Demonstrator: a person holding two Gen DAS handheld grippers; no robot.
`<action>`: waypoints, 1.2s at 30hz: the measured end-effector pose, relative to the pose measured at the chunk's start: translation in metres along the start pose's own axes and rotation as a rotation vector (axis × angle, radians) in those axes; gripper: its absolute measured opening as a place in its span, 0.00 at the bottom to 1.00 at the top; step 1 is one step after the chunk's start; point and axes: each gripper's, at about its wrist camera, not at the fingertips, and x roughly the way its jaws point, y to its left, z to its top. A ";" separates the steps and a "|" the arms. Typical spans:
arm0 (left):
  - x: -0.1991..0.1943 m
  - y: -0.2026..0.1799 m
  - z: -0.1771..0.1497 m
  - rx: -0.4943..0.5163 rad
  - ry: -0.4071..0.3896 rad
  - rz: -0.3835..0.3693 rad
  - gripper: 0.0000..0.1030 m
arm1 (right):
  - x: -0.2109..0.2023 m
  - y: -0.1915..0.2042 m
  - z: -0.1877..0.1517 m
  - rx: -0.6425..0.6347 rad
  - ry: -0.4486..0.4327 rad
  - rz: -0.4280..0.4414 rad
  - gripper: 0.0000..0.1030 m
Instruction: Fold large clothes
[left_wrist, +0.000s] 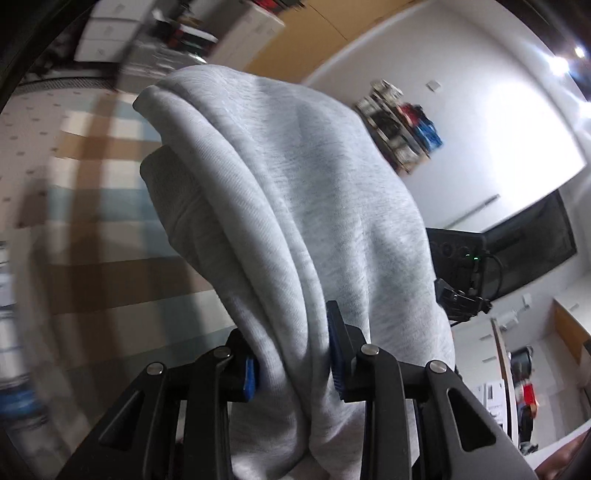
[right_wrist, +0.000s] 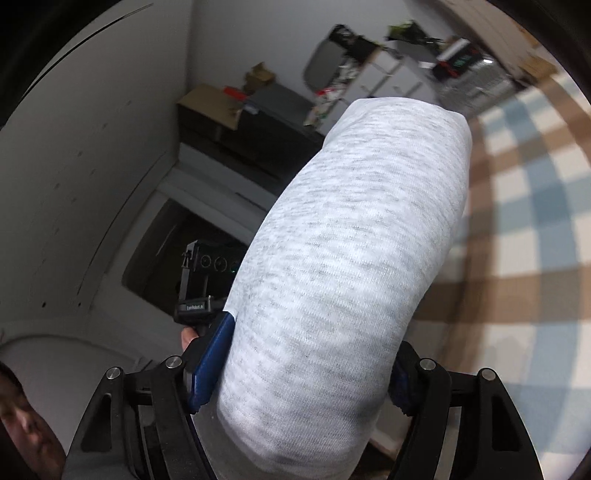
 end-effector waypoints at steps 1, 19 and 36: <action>-0.019 0.002 0.000 -0.004 -0.015 0.030 0.24 | 0.017 0.017 0.007 -0.022 0.021 0.004 0.71; -0.182 0.284 -0.079 -0.541 -0.046 0.555 0.24 | 0.421 0.054 -0.059 0.075 0.412 0.051 0.75; -0.187 0.150 -0.106 -0.162 -0.287 0.618 0.42 | 0.394 0.155 -0.040 -0.656 0.372 -0.264 0.74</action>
